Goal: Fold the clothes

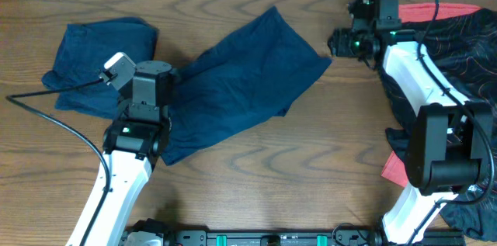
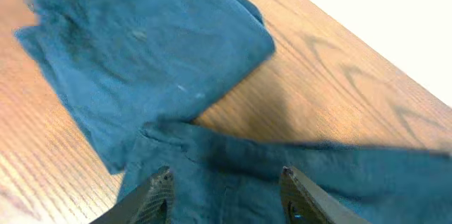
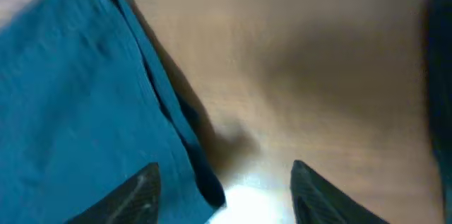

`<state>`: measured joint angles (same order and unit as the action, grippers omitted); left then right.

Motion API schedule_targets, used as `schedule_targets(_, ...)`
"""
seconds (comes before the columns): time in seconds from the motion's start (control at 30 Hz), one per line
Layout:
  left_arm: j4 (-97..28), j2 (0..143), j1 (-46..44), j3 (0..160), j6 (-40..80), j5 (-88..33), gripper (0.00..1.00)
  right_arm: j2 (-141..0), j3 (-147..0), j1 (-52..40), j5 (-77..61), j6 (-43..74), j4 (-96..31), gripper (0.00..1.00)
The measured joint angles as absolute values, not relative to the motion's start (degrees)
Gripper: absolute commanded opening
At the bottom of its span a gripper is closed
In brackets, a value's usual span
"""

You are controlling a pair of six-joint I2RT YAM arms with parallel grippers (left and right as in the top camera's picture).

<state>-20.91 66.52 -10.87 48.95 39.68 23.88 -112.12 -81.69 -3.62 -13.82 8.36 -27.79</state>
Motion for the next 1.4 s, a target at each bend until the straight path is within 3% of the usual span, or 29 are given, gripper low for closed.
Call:
schedule_targets(0.47,-25.5,83.8,-10.9,48.9,37.0,14.9,0.49,-117.9,-80.0,-9.3,-20.4,6.4,-26.6,0.54)
schedule_targets(0.87,-28.6,86.0,-10.9,48.9,37.0,11.7,0.49,-124.4,-80.0,-11.6,-21.7,10.2,-10.2,0.59)
schedule_targets(0.93,-29.5,86.0,-10.9,48.9,37.0,11.5,0.49,-124.8,-80.0,-11.6,-21.7,11.1,-8.5,0.58)
schedule_targets(1.03,-30.2,86.0,-10.9,48.9,37.0,11.3,0.49,-125.2,-80.0,-11.6,-21.6,12.2,-6.9,0.48)
schedule_targets(1.13,-30.4,86.0,-10.9,48.9,37.0,11.1,0.49,-125.3,-80.0,-11.6,-21.4,13.7,-7.0,0.59)
schedule_targets(1.4,-31.0,86.0,-10.9,48.9,37.0,10.9,0.50,-122.5,-79.8,-10.5,-20.5,13.8,-3.0,0.58)
